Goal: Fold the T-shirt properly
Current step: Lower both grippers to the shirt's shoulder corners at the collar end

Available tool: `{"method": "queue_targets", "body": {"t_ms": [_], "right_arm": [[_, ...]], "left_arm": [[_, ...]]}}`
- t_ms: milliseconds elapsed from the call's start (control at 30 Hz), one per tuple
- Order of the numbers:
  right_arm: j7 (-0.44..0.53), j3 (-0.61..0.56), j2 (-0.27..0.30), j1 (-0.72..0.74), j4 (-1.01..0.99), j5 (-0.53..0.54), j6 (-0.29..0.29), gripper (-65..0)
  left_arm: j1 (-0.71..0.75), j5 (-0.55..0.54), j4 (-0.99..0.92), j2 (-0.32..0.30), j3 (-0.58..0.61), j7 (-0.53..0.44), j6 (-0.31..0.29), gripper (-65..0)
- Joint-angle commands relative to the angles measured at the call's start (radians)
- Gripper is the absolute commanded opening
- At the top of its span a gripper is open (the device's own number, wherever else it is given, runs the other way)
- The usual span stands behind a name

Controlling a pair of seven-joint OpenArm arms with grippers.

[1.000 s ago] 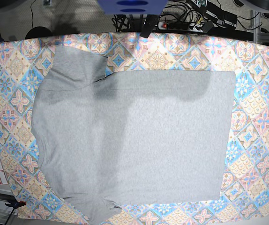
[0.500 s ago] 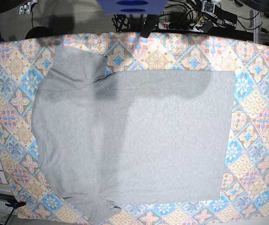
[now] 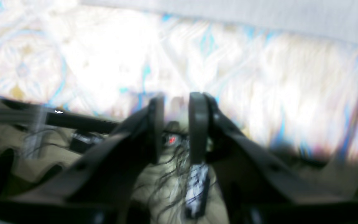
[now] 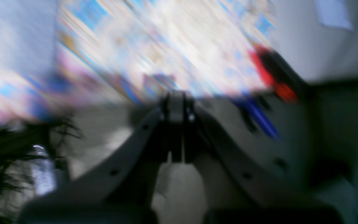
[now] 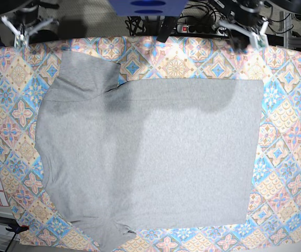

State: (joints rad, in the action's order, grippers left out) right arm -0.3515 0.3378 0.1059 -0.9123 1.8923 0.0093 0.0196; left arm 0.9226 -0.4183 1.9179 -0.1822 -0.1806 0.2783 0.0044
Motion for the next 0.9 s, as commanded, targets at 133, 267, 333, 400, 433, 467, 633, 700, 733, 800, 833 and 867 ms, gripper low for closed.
{"method": "queue_targets", "body": {"t_ms": [133, 267, 333, 400, 433, 467, 633, 700, 733, 800, 833, 867], "right_arm": [[-0.057, 0.007, 0.007, 0.040, 0.019, -0.001, -0.017, -65.0], [-0.059, -0.026, 0.007, 0.054, 0.019, -0.001, -0.017, -65.0], [-0.059, -0.041, 0.007, 0.057, 0.019, -0.001, -0.017, -65.0], [-0.059, -0.050, 0.007, 0.065, 0.019, -0.001, -0.017, -65.0], [-0.059, -0.052, 0.007, 0.069, 0.019, -0.001, -0.017, -65.0], [-0.059, -0.053, 0.007, 0.069, 0.019, -0.001, -0.017, -65.0], [-0.059, -0.053, 0.007, 0.069, 0.019, -0.001, -0.017, -65.0], [-0.059, -0.053, 0.007, 0.069, 0.019, -0.001, -0.017, -65.0], [-0.059, -0.053, 0.007, 0.069, 0.019, -0.001, -0.017, -65.0], [-0.059, -0.053, 0.007, 0.069, 0.019, -0.001, -0.017, -65.0], [-0.059, -0.053, 0.007, 0.069, 0.019, -0.001, -0.017, -65.0], [-0.059, -0.053, 0.007, 0.071, 0.019, -0.001, -0.017, -65.0]], "left_arm": [[-0.098, -0.235, 0.009, -0.004, -0.133, 0.117, 0.003, -48.2], [-0.199, -0.390, -0.033, -0.003, -0.230, 0.236, 0.001, -47.9], [-0.248, -0.446, -0.079, -0.003, -0.271, 0.295, 0.001, -47.8], [-0.300, -0.509, -0.136, -0.003, -0.319, 0.353, -0.001, -47.8], [-0.323, -0.538, -0.166, -0.003, -0.342, 0.379, -0.001, -47.7], [-0.342, -0.560, -0.194, -0.003, -0.357, 0.401, -0.001, -47.3], [-0.411, -0.618, -0.294, -0.003, -0.392, 0.459, -0.001, -40.4], [-0.432, -0.618, -0.324, -0.001, -0.392, 0.459, -0.001, -39.5], [-0.442, -0.623, -0.338, -0.001, -0.392, 0.459, -0.001, -39.5], [-0.460, -0.623, -0.366, 0.000, -0.392, 0.459, -0.001, -39.5], [-0.472, -0.623, -0.383, 0.000, -0.392, 0.461, -0.001, -39.5], [-0.486, -0.623, -0.407, 0.000, -0.392, 0.461, -0.001, -39.5]]}}
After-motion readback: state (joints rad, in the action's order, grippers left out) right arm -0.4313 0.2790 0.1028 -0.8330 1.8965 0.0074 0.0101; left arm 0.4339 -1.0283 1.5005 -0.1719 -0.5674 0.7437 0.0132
